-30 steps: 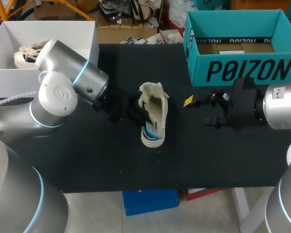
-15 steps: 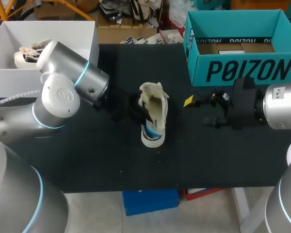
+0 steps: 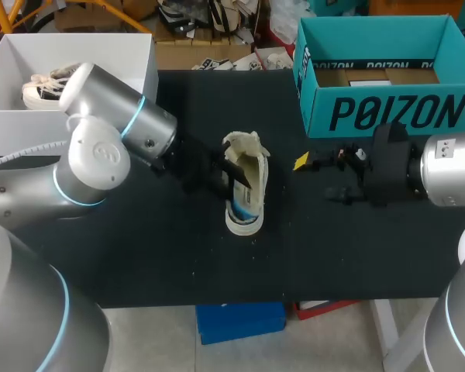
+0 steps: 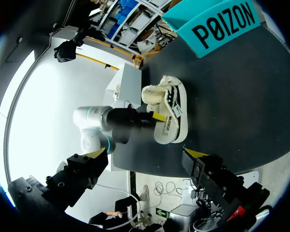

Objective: Take the shoe out of the shoebox, open the shoe tongue, remove and reinsert the insole, then place the shoe into the shoebox

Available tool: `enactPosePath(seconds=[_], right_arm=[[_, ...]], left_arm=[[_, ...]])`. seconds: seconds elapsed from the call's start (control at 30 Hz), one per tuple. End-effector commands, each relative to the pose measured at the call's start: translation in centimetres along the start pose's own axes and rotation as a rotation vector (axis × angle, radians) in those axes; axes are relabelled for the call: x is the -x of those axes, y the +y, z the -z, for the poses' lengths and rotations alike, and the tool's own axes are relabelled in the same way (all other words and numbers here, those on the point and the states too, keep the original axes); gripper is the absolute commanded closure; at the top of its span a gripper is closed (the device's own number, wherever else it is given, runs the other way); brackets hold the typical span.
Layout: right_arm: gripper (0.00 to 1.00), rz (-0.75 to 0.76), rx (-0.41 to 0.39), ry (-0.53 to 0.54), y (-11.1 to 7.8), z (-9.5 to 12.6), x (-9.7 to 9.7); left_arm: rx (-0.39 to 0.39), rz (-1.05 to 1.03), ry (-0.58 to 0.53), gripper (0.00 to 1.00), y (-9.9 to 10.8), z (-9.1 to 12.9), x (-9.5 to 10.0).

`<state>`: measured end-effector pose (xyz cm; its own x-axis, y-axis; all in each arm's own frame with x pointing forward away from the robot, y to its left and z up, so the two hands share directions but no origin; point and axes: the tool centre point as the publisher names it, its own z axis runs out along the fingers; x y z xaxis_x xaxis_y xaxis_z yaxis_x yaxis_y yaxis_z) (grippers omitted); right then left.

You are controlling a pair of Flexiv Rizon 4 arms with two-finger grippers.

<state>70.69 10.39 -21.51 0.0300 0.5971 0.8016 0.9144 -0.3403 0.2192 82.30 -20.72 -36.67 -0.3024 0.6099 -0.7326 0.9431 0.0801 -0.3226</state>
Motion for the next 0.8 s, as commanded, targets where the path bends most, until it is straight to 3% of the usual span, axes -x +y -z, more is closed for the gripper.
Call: enactPosePath(seconds=[0.03,0.43,0.47,0.57,0.8], right_arm=[[0.0,0.0,-0.001,-0.001,0.0,0.0,0.0],[0.0,0.0,-0.001,-0.001,0.0,0.0,0.0],[0.0,0.0,-0.001,-0.001,0.0,0.0,0.0],[0.0,0.0,-0.001,-0.001,0.0,0.0,0.0],[0.0,0.0,-0.001,-0.001,0.0,0.0,0.0]], left_arm=[[-0.011,-0.009,-0.013,0.54,-1.2,0.7,0.2],[-0.084,-0.03,-0.008,0.68,-3.7,1.0,0.5],[-0.089,-0.031,-0.004,0.72,-3.9,1.0,0.4],[-0.103,-0.037,0.005,1.0,-4.1,1.0,0.2],[-0.114,-0.046,0.023,1.0,-4.0,0.8,-0.2]])
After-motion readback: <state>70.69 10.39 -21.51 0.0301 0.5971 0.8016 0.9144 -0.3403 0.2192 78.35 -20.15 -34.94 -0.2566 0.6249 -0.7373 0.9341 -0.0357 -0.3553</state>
